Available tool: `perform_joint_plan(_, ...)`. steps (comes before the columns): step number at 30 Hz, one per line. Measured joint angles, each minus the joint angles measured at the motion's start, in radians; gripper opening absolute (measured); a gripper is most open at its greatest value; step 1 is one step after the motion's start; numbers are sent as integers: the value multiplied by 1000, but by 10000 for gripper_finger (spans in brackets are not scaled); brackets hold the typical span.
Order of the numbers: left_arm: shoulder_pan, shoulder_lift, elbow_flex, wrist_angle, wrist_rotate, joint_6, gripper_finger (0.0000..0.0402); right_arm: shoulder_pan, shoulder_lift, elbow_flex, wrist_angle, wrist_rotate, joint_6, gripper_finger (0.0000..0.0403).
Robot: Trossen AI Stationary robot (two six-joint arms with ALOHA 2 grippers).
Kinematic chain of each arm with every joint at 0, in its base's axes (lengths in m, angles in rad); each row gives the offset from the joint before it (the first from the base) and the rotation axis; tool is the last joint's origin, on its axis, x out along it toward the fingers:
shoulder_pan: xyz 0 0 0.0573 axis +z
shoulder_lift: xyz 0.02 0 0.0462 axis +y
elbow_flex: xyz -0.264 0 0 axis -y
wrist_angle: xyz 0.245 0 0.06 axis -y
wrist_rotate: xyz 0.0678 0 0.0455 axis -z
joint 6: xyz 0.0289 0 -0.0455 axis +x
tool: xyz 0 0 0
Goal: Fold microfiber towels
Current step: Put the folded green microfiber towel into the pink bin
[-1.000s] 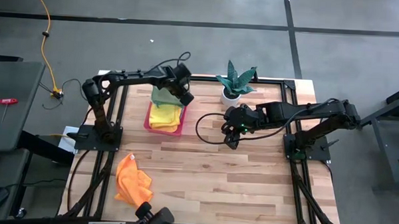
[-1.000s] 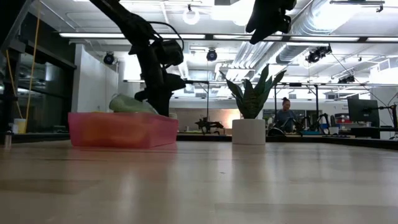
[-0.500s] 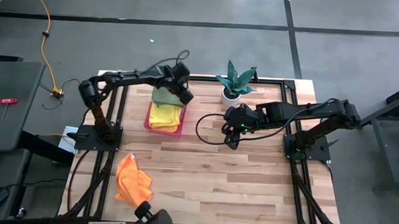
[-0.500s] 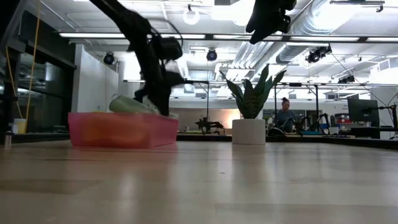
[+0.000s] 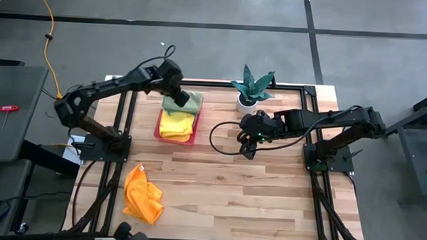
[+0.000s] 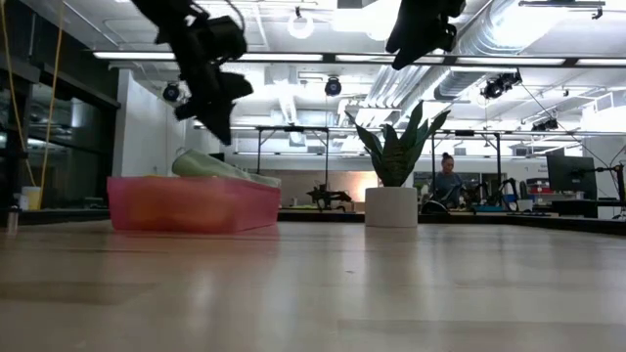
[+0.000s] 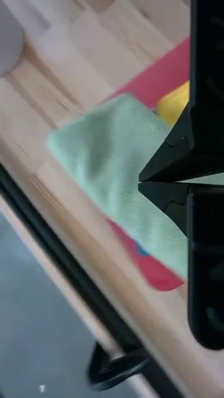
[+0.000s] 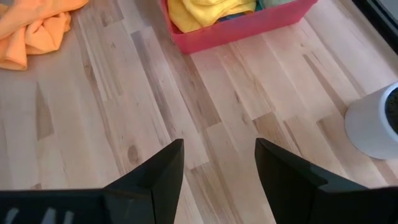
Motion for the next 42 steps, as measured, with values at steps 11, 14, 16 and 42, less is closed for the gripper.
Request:
perform_joint_plan(11,40,-85,-281,263,-53,-140,0,0,0,0,0,27,5,190)
perform_joint_plan(14,41,-85,-325,346,-58,-180,0,0,0,0,0,27,8,190)
perform_joint_plan(16,40,-76,-365,415,-57,-214,0,0,0,0,0,27,10,190)
perform_joint_plan(42,34,-150,-323,537,-87,-220,0,0,0,0,2,27,35,190)
